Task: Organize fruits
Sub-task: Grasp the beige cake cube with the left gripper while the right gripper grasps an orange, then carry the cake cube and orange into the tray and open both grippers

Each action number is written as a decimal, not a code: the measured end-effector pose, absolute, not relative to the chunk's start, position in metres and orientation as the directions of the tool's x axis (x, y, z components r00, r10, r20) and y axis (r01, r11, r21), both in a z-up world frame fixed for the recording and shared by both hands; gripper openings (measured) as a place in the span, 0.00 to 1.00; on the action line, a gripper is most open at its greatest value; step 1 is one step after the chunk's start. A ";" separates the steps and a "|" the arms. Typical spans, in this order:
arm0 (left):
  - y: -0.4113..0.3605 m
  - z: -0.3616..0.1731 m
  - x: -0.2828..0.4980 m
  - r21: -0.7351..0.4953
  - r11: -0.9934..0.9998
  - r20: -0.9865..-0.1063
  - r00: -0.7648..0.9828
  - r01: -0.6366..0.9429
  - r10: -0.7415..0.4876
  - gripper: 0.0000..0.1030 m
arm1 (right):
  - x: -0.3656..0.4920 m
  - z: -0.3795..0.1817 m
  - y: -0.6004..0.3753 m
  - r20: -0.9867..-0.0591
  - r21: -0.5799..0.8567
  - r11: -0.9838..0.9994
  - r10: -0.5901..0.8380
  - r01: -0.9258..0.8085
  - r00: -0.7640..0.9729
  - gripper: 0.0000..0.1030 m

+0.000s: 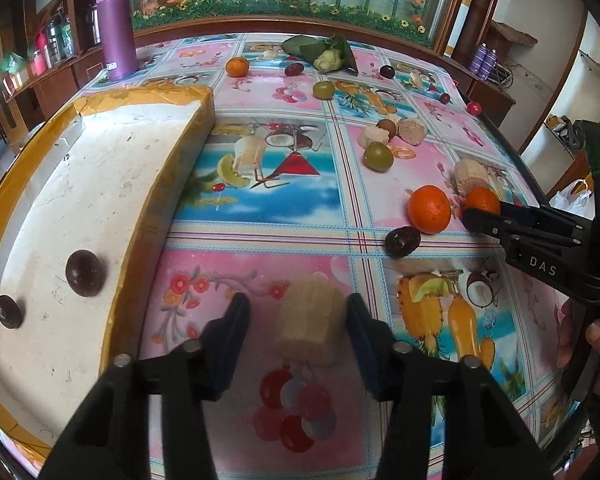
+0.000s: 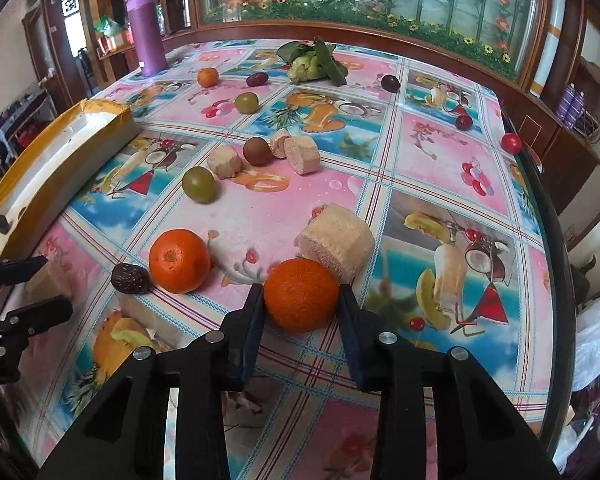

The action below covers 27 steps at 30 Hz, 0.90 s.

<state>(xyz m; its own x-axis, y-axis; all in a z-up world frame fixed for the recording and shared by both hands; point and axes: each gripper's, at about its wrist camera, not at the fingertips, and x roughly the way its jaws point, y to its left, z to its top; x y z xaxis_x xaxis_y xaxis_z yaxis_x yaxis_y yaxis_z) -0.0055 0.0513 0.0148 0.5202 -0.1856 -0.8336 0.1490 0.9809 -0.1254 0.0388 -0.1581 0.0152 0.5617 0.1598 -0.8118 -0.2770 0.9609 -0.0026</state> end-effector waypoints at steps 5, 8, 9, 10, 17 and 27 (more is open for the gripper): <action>0.051 0.016 -0.006 -0.154 0.976 -0.841 0.497 0.157 -0.213 0.35 | 0.032 0.021 -0.164 -0.805 0.062 0.964 0.202 -0.259 0.558 0.34; 0.043 0.022 -0.014 -0.165 0.966 -0.831 0.500 0.198 -0.244 0.35 | 0.023 0.031 -0.169 -0.792 0.096 0.963 0.226 -0.250 0.567 0.34; 0.039 0.025 -0.017 -0.165 0.962 -0.825 0.505 0.216 -0.255 0.35 | 0.020 0.035 -0.170 -0.788 0.101 0.964 0.228 -0.245 0.572 0.34; 0.036 0.028 -0.019 -0.168 0.958 -0.819 0.508 0.232 -0.266 0.35 | 0.016 0.038 -0.172 -0.784 0.110 0.965 0.231 -0.238 0.576 0.34; 0.030 0.040 -0.027 -0.189 0.943 -0.802 0.511 0.273 -0.309 0.35 | -0.012 0.043 -0.170 -0.790 0.095 0.972 0.206 -0.216 0.578 0.34; 0.049 0.058 -0.034 -0.182 0.946 -0.775 0.552 0.269 -0.306 0.35 | -0.034 0.038 -0.144 -0.801 0.110 0.969 0.217 -0.220 0.557 0.34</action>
